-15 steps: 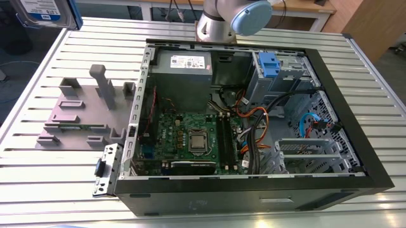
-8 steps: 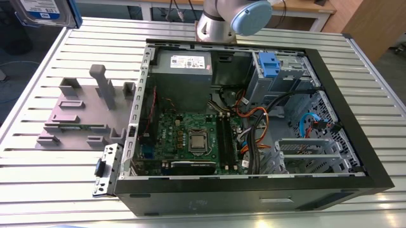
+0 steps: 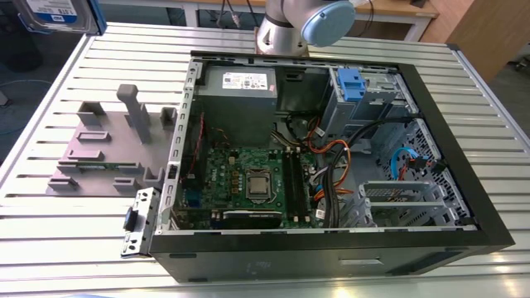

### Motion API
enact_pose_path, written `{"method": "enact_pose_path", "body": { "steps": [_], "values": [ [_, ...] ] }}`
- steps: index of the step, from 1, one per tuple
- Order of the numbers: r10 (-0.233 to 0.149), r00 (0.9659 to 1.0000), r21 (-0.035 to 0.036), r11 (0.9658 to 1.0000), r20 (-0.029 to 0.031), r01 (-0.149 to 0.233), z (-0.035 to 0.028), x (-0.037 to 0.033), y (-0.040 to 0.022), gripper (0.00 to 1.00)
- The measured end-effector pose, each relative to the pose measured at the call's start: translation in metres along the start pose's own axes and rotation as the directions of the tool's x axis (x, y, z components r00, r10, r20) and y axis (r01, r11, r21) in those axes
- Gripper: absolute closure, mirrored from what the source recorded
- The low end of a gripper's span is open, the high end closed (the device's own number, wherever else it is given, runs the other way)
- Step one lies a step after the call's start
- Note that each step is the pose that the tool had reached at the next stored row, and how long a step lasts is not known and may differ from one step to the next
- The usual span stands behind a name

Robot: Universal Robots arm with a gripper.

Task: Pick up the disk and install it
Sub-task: 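Pick up the disk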

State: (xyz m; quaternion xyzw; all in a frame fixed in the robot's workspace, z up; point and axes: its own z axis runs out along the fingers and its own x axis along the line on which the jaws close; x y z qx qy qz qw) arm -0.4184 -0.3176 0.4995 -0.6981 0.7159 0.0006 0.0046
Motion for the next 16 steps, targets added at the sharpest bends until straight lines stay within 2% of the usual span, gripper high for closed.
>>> {"method": "enact_pose_path", "body": {
  "steps": [16],
  "values": [
    [0.0, 1.0, 0.0, 1.0, 0.0, 0.0, -0.0066, -0.0001, 0.0, 0.63]
  ]
}}
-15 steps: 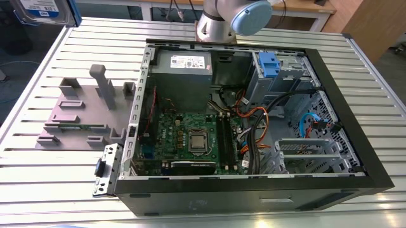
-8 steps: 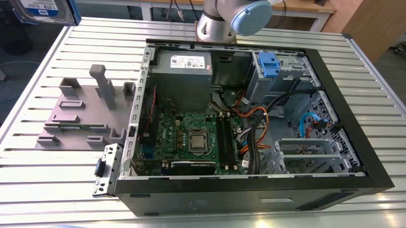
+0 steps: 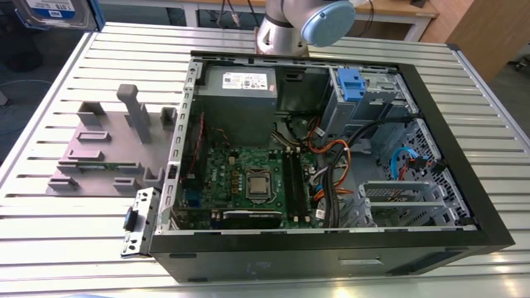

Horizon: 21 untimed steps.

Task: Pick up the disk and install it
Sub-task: 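Pick up the disk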

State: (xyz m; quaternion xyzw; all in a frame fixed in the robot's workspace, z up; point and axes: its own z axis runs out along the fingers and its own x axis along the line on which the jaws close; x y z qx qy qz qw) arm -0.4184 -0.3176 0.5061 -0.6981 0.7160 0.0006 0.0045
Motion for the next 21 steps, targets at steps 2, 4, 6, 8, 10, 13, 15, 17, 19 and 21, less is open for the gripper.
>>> {"method": "enact_pose_path", "body": {
  "steps": [2, 4, 6, 8, 10, 13, 15, 17, 19, 21],
  "values": [
    [0.0, 1.0, 0.0, 1.0, 0.0, 0.0, -0.0007, 0.0, 0.0, 0.63],
    [0.0, 1.0, 0.0, 1.0, 0.0, 0.0, -0.0014, 0.0, 0.0, 0.63],
    [0.0, 1.0, 0.0, 1.0, 0.0, 0.0, -0.0022, 0.0, 0.0, 0.63],
    [0.0, 1.0, 0.0, 1.0, 0.0, 0.0, -0.003, 0.0, 0.0, 0.63],
    [0.0, 1.0, 0.0, 1.0, 0.0, 0.0, -0.0036, 0.0, 0.0, 0.63],
    [0.0, 1.0, 0.0, 1.0, 0.0, 0.0, -0.0047, 0.0, 0.0, 0.63],
    [0.0, 1.0, -0.0001, 1.0, 0.0, 0.0, -0.0053, 0.0, 0.0, 0.63],
    [0.0, 1.0, 0.0001, 1.0, 0.0, 0.0, -0.0059, 0.0, 0.0, 0.63],
    [0.0, 1.0, 0.0, 1.0, 0.0, 0.0, -0.0065, 0.0, 0.0, 0.63],
    [0.0, 1.0, 0.0, 1.0, 0.0, 0.0, -0.0071, 0.0, 0.0, 0.63]
  ]
}}
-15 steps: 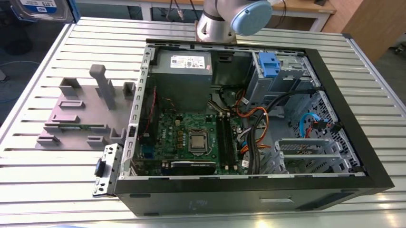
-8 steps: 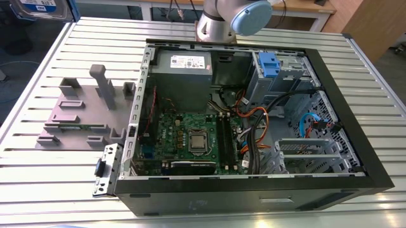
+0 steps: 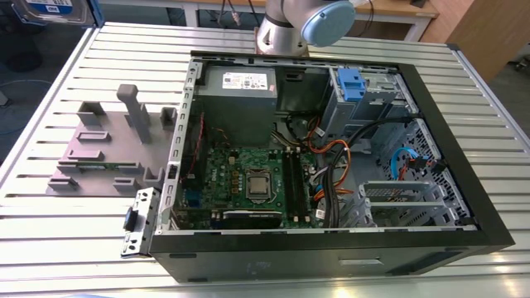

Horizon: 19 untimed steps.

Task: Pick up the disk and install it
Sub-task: 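Pick up the disk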

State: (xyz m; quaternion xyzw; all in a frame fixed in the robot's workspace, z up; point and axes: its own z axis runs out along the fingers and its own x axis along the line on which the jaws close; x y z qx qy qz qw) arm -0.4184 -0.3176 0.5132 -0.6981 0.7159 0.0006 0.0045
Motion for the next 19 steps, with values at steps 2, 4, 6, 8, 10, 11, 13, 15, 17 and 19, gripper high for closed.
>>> {"method": "enact_pose_path", "body": {
  "steps": [2, 4, 6, 8, 10, 11, 13, 15, 17, 19],
  "values": [
    [0.0, 1.0, -0.0001, 1.0, 0.0, 0.0, -0.0006, 0.0, 0.0, 0.63],
    [0.0, 1.0, 0.0, 1.0, 0.0, 0.0, -0.0011, 0.0, 0.0, 0.63],
    [0.0, 1.0, 0.0, 1.0, 0.0, 0.0, -0.0016, 0.0, 0.0, 0.63],
    [0.0, 1.0, 0.0, 1.0, 0.0, 0.0, -0.0023, 0.0, 0.0, 0.63],
    [0.0, 1.0, 0.0, 1.0, 0.0, 0.0, -0.0029, 0.0, 0.0, 0.63],
    [0.0, 1.0, 0.0, 1.0, 0.0, 0.0, -0.0032, 0.0, 0.0, 0.63],
    [0.0, 1.0, 0.0, 1.0, 0.0, 0.0, -0.0038, 0.0, 0.0, 0.63],
    [0.0, 1.0, 0.0, 1.0, 0.0, 0.0, -0.0044, 0.0, 0.0, 0.63],
    [0.0, 1.0, 0.0, 1.0, 0.0, 0.0, -0.0051, 0.0, 0.0, 0.63],
    [0.0, 1.0, 0.0, 1.0, 0.0, 0.0, -0.0056, 0.0, 0.0, 0.63]
  ]
}}
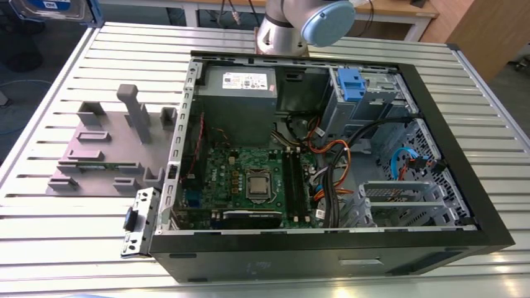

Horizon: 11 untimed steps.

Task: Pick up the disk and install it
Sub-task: 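Pick up the disk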

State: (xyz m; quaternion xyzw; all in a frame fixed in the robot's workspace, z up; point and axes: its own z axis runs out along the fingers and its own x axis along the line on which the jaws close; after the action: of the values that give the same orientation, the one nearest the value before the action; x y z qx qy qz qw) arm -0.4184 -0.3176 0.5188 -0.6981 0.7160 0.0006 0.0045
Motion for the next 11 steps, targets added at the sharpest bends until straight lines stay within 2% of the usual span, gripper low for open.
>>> {"method": "enact_pose_path", "body": {
  "steps": [11],
  "values": [
    [0.0, 1.0, 0.0, 1.0, 0.0, 0.0, -0.0043, 0.0, 0.0, 0.63]
  ]
}}
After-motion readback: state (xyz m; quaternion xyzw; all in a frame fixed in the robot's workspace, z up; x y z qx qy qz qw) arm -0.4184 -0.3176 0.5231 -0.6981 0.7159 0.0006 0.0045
